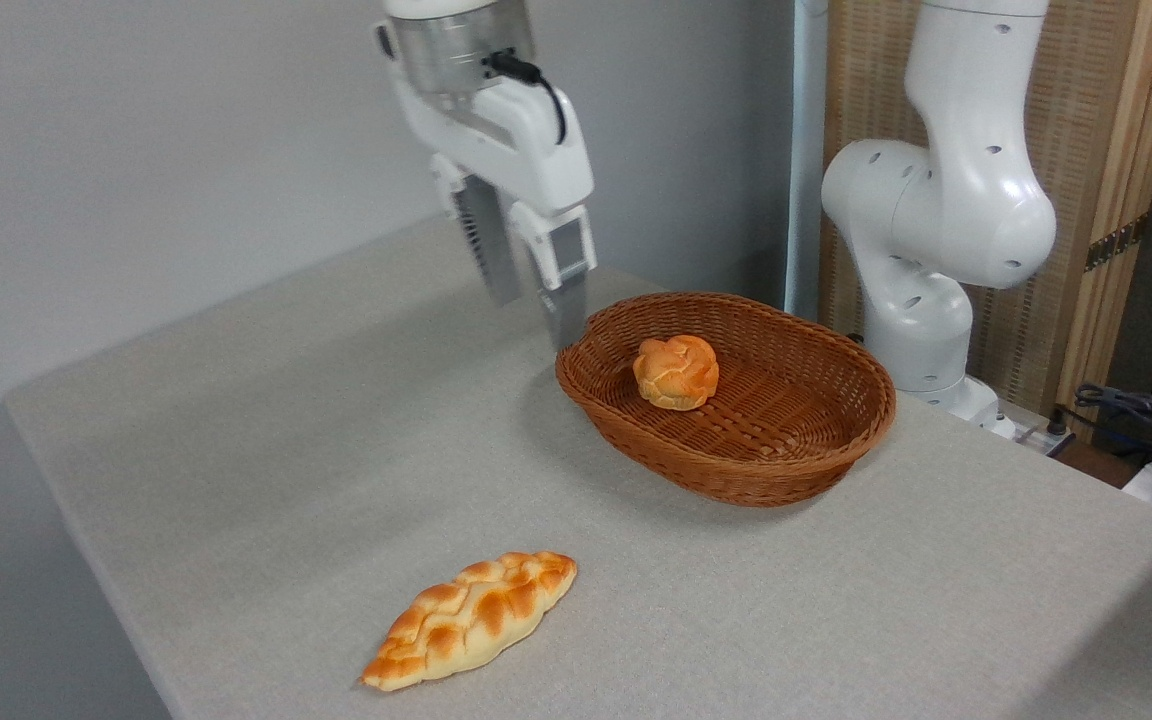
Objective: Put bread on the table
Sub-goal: 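Lower the gripper into the basket around the round bun, then close the gripper on the round bun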
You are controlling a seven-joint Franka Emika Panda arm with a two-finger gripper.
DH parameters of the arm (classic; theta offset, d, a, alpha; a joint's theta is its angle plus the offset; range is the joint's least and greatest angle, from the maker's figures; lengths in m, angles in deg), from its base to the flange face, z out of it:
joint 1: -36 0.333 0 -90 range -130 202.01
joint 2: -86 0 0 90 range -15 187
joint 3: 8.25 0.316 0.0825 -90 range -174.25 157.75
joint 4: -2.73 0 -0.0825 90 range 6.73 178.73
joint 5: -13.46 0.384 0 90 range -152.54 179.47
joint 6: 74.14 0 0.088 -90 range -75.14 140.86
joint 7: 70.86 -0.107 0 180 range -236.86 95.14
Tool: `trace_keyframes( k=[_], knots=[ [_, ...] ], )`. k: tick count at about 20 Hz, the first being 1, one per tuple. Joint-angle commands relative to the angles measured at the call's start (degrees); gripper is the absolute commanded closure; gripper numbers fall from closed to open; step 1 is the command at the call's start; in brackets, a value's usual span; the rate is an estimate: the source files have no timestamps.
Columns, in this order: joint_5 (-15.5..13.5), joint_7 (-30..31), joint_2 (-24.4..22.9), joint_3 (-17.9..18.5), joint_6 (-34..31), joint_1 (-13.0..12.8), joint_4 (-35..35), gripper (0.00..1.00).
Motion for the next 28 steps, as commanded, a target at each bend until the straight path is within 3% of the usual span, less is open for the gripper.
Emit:
trace_keyframes(
  k=[1,3,8,10,25,26,28],
  knots=[
    [-0.7,-2.0,-11.2,-0.8,5.1,-2.8,15.0,0.0],
    [-0.7,-2.4,-13.9,-3.4,5.1,-3.3,19.3,0.0],
    [-0.7,-10.1,-21.3,-3.7,6.0,-4.9,30.2,0.0],
    [-0.7,-10.7,-21.3,-4.6,6.0,-6.5,32.1,0.0],
    [0.0,-12.1,-19.3,-5.6,12.7,-6.6,39.3,0.0],
    [0.0,-13.2,-19.0,-5.5,12.7,-6.7,39.3,0.04],
    [0.0,-13.9,-19.0,-5.5,12.7,-6.6,39.3,0.3]
  ],
)
